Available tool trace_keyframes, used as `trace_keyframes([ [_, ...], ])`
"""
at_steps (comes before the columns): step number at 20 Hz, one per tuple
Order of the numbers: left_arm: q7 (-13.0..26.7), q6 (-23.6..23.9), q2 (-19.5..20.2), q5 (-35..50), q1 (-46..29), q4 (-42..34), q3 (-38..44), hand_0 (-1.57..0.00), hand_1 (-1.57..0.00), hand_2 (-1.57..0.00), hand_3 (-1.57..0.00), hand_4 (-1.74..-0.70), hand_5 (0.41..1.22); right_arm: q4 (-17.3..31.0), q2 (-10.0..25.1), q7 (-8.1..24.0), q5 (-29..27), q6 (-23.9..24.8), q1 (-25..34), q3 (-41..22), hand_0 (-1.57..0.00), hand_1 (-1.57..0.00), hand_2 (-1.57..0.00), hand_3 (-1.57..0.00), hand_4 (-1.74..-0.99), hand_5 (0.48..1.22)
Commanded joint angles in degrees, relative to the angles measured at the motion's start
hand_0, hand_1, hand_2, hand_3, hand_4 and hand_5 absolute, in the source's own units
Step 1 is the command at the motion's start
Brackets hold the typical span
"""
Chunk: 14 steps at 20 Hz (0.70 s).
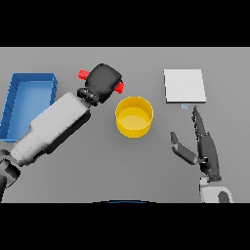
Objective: Pick up the red beaker and tilt it to pour out 1 green nut into yellow bowl. Pick up the yellow bowl and place it on the metallic measuring scale.
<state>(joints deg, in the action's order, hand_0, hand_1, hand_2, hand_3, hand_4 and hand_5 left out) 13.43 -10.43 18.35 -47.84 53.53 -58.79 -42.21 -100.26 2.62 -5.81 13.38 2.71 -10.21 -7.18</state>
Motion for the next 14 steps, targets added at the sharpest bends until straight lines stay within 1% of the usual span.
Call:
trace_keyframes([
  [1, -1.0, -1.0, -0.1, -0.9, 1.0, 0.4, -1.5, -1.57, -1.57, -1.57, -1.28, -1.70, 1.215, 0.0, -0.2, -0.8, 0.0, 0.3, -0.3, 0.1, 0.00, 0.00, 0.00, 0.00, -1.292, 0.678],
  [2, -2.7, -1.8, 0.1, -1.7, 2.2, 1.3, -3.0, -1.57, -1.57, -1.57, -1.34, -1.71, 1.216, 0.5, -0.5, -0.2, -0.3, 0.5, 0.0, 0.3, 0.00, 0.00, 0.00, 0.00, -1.294, 0.672],
  [4, -4.6, -3.7, -0.6, -3.5, 4.0, 2.4, -6.4, -1.57, -1.57, -1.57, -1.42, -1.72, 1.218, 0.3, -0.5, 0.2, -1.5, 0.2, 0.2, 1.0, 0.00, 0.00, 0.00, 0.00, -1.294, 0.657],
  [5, -5.7, -3.6, -0.6, -4.7, 4.6, 3.0, -8.1, -1.57, -1.57, -1.57, -1.45, -1.72, 1.218, 0.5, -0.9, 0.1, -1.7, 0.2, 0.2, 0.8, 0.00, 0.00, 0.00, 0.00, -1.294, 0.653],
  [6, -5.6, -4.4, -0.7, -5.7, 5.5, 3.2, -9.5, -1.57, -1.57, -1.57, -1.47, -1.73, 1.219, 0.7, -1.0, 0.0, -1.5, 0.2, 0.4, 0.6, 0.00, 0.00, 0.00, 0.00, -1.291, 0.648],
  [7, -6.1, -5.8, -0.9, -6.5, 6.7, 4.3, -11.1, -1.57, -1.57, -1.57, -1.49, -1.73, 1.219, 1.1, -1.0, 0.9, -1.6, 0.4, 1.3, 1.0, 0.00, 0.00, 0.00, 0.00, -1.290, 0.644],
  [8, -6.5, -6.5, -1.2, -7.6, 7.7, 4.9, -12.8, -1.57, -1.57, -1.57, -1.51, -1.73, 1.220, 1.6, -1.2, 1.0, -1.6, 0.7, 1.5, 1.2, 0.00, 0.00, 0.00, 0.00, -1.291, 0.640],
  [11, -7.4, -8.3, -0.9, -9.8, 9.6, 5.7, -16.7, -1.57, -1.57, -1.57, -1.54, -1.74, 1.220, 1.2, -1.0, -0.4, -1.1, 0.8, 0.4, 1.0, 0.00, 0.00, 0.00, 0.00, -1.291, 0.631],
  [12, -7.7, -8.1, -1.0, -10.8, 11.0, 6.2, -17.8, -1.57, -1.57, -1.57, -1.55, -1.74, 1.220, 1.8, -0.9, 0.1, -1.0, 1.0, 0.9, 1.2, 0.00, 0.00, 0.00, 0.00, -1.288, 0.627],
  [13, -8.3, -8.3, -1.4, -11.4, 12.0, 6.3, -18.9, -1.57, -1.57, -1.57, -1.55, -1.74, 1.221, 1.0, -1.0, -0.3, -0.9, 1.1, 0.5, 1.0, 0.00, 0.00, 0.00, 0.00, -1.286, 0.618],
  [14, -8.7, -8.7, -1.5, -11.9, 12.6, 7.0, -20.0, -1.57, -1.57, -1.57, -1.55, -1.74, 1.221, 1.4, -1.0, -0.1, -0.5, 1.4, 0.5, 1.0, 0.00, 0.00, 0.00, 0.00, -1.278, 0.609],
])
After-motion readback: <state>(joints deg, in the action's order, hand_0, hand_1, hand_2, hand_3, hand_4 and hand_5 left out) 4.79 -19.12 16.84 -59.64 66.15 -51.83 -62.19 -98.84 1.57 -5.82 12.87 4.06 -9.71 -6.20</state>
